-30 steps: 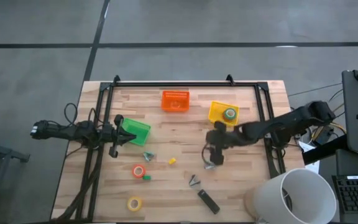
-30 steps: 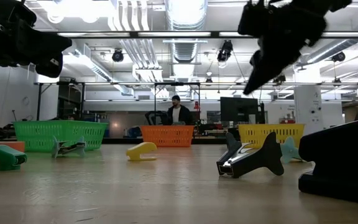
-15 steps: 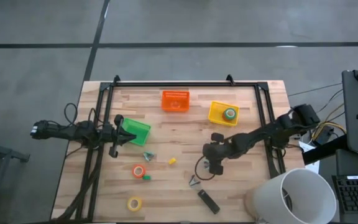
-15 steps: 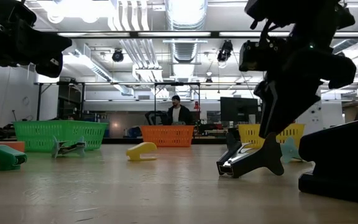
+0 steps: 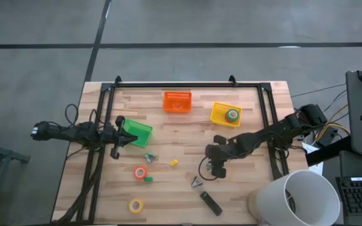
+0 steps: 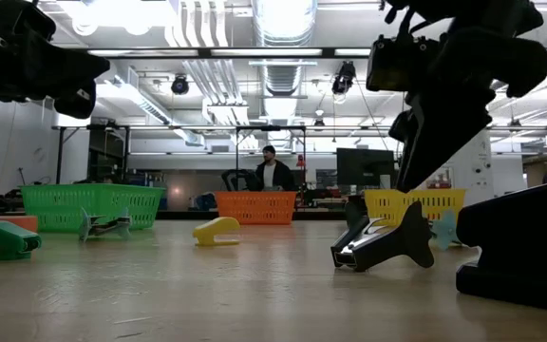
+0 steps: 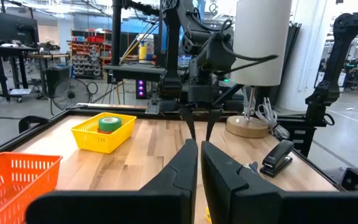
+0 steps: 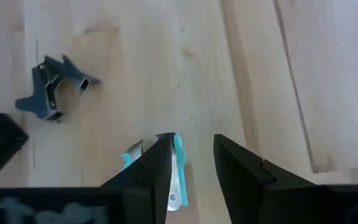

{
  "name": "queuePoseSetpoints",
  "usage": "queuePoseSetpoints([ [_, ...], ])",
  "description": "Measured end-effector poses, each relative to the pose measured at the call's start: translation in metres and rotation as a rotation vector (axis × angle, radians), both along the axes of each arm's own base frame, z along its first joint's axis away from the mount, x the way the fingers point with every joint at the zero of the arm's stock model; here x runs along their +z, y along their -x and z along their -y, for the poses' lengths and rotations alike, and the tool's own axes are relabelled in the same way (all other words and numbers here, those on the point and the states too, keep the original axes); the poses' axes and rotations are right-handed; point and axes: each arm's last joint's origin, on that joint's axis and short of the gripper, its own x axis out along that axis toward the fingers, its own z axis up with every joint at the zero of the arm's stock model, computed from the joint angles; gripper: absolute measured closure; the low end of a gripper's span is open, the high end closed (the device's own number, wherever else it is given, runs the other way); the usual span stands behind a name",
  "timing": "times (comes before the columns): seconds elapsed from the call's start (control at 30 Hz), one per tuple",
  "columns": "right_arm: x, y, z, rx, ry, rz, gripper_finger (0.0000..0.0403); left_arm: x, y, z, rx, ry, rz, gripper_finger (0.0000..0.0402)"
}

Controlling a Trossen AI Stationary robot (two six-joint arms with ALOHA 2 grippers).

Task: Pick and place Stapler, Stapler remover, tape
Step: Put the right light blue staple remover into the orange basket

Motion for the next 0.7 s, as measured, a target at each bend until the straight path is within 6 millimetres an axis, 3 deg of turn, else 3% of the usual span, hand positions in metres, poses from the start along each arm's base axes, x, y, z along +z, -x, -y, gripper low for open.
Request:
queuePoseSetpoints([
  [0.3,-0.021,-0.003,-0.002,-0.01,-0.007,-0.062,0.0293,0.0,0.0,0.0,0.0,0.0,-0.001,0.0378],
  [0.7,-0.02,-0.003,-0.004,0.002,-0.018,-0.051,0.0335,0.0,0.0,0.0,0.0,0.0,-0.001,0.0374],
])
